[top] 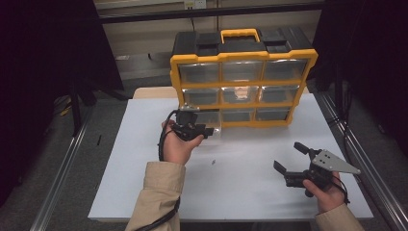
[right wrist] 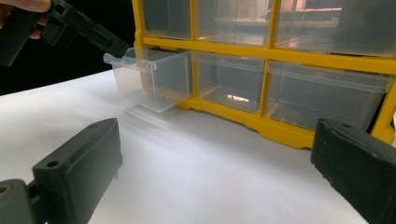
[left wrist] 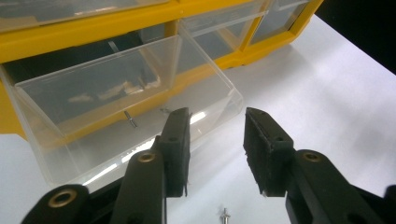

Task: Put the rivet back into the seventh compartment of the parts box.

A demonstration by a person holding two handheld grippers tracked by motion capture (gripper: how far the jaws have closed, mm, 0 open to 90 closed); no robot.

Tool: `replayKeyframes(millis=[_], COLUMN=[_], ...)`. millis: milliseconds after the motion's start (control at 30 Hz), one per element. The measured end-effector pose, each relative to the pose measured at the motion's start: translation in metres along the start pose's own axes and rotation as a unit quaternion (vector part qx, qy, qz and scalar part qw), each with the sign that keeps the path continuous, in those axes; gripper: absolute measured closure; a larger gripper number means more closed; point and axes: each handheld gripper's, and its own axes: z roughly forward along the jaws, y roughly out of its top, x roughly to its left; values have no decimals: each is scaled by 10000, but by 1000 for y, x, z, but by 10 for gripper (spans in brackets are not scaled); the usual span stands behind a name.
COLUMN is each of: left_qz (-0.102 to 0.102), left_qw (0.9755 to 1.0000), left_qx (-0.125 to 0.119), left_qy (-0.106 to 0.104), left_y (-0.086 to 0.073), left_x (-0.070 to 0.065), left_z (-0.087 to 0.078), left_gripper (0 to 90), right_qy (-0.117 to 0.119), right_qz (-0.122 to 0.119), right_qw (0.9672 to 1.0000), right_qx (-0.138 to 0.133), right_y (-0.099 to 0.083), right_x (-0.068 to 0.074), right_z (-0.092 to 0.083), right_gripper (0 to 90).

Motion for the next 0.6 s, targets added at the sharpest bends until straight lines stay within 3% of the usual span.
replayKeyframes(millis=[67, 333, 600], left_qz=[76, 27, 125], left_qw=[9999, 10000, 9998], left_qx=[87, 15, 41], left_qy=[-4, -70, -127], left_y=[-1, -10, -18], left_x=[0, -3, -5], left_z=[-1, 3, 5], left_gripper=[590, 515, 455], right_qy=[3, 6, 8], right_qz=[-5, -11, 8], right_qw=[10000, 10000, 10000], right_qx=[0, 0, 3], right_y=[0, 0, 0], right_x=[0, 0, 0], right_z=[0, 0, 0], right_gripper=[16, 16, 16])
